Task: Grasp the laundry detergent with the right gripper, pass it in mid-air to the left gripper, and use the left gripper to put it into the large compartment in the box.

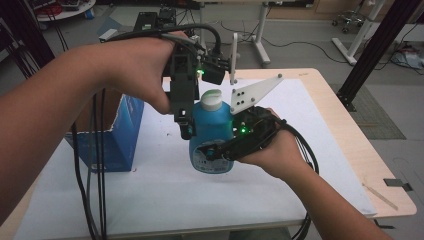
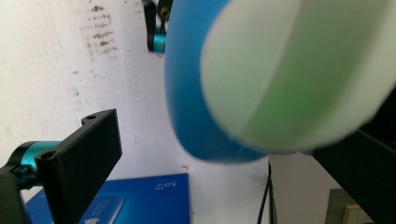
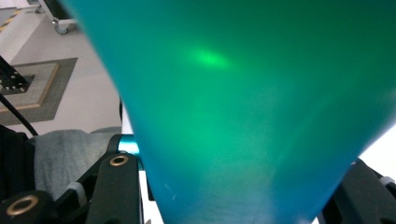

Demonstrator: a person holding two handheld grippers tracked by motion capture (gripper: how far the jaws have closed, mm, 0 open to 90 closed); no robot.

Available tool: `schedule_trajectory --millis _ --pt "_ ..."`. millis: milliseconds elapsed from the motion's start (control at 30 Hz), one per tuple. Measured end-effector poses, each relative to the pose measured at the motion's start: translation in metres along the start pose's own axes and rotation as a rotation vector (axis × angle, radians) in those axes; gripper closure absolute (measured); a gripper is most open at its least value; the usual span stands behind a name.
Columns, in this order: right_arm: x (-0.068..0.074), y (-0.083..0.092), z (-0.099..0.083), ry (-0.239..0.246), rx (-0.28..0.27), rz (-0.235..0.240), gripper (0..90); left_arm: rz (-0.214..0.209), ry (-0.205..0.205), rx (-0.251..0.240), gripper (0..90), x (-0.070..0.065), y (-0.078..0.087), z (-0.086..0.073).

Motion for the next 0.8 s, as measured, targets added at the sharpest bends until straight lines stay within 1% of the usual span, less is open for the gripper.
schedule_trajectory --millis 67,133,200,300,333,467,533,633,667,733,767,800 --pt "0.001 -0.003 0.001 -0.001 -0.003 0.005 46.3 -0.004 0.002 -0.006 1.7 -0.003 -0.001 0.001" --pt "0.002 -0.006 0.002 -0.003 -0.006 0.011 46.3 -0.002 -0.004 -0.002 1.7 -0.004 -0.003 0.002" --pt "0.002 -0.009 0.002 0.001 -0.007 0.012 46.3 0.000 0.000 -0.005 1.7 -0.005 -0.005 0.003" --pt "0.004 -0.013 0.003 -0.003 -0.008 0.028 46.3 -0.002 -0.003 -0.005 1.7 -0.005 -0.008 0.004" --pt "0.004 -0.014 0.003 -0.006 -0.008 0.031 46.3 0.006 -0.003 -0.007 1.7 -0.005 -0.008 0.004" --pt "0.003 -0.015 0.004 -0.008 -0.018 0.030 46.3 0.017 0.002 -0.007 1.7 -0.003 -0.010 0.005" --pt "0.003 -0.015 0.004 -0.012 -0.021 0.031 46.3 0.018 0.013 -0.007 1.7 -0.003 -0.010 0.006" --pt "0.003 -0.015 0.004 -0.012 -0.020 0.030 46.3 0.023 0.014 -0.003 1.7 -0.003 -0.011 0.007" --pt "0.002 -0.015 0.004 -0.004 -0.023 0.030 46.3 0.025 0.013 0.000 2.1 -0.003 -0.011 0.007" --pt "0.002 -0.015 0.004 -0.005 -0.022 0.030 46.3 0.028 0.018 0.000 3.6 -0.003 -0.011 0.007" --pt "0.002 -0.015 0.004 -0.006 -0.022 0.029 46.3 0.022 0.024 0.007 3.6 -0.003 -0.011 0.007" --pt "0.002 -0.015 0.004 -0.006 -0.023 0.029 46.3 0.023 0.022 0.011 8.5 -0.002 -0.012 0.006"
Point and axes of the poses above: each handheld gripper's, and its own axes: y roughly backward along the jaws, z roughly out of its top, x roughly to its left, the point moved 5 cm from there along -y, roughly forward along the jaws, and after that the axes turned 13 degrees about -x, right-handed, at the moved point
